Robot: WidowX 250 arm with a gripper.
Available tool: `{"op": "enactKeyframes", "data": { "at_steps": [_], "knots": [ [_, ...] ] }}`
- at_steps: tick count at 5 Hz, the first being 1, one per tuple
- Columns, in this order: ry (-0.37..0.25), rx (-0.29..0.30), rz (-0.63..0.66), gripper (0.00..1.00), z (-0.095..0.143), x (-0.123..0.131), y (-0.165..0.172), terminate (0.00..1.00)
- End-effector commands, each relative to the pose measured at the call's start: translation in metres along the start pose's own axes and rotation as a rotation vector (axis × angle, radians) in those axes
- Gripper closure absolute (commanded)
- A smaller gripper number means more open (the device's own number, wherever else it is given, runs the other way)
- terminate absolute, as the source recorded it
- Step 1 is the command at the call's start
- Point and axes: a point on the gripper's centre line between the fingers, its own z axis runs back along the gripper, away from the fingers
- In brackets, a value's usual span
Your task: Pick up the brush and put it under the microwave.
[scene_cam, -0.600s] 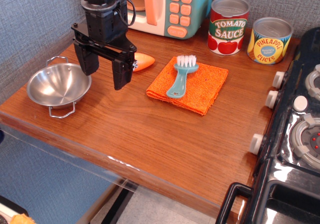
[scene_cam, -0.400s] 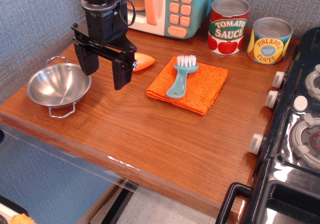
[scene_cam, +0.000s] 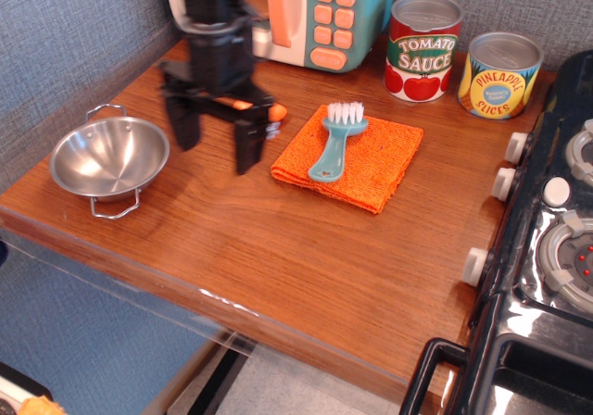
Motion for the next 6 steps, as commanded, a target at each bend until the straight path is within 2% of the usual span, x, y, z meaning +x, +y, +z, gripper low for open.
{"op": "enactKeyframes", "data": {
  "at_steps": [1, 2, 3, 5, 6],
  "knots": [
    [-0.033, -0.029, 0.042, 0.0, -0.002, 0.072, -0.034, 0.0],
    [-0.042, -0.037, 0.045, 0.0, -0.003, 0.09, -0.047, 0.0],
    [-0.038, -0.065, 0.063, 0.0, -0.006, 0.094, -0.056, 0.0],
    [-0.04, -0.045, 0.066, 0.0, -0.016, 0.097, -0.053, 0.0],
    [-0.025, -0.019, 0.057, 1.0, -0.022, 0.097, -0.049, 0.0]
  ]
}}
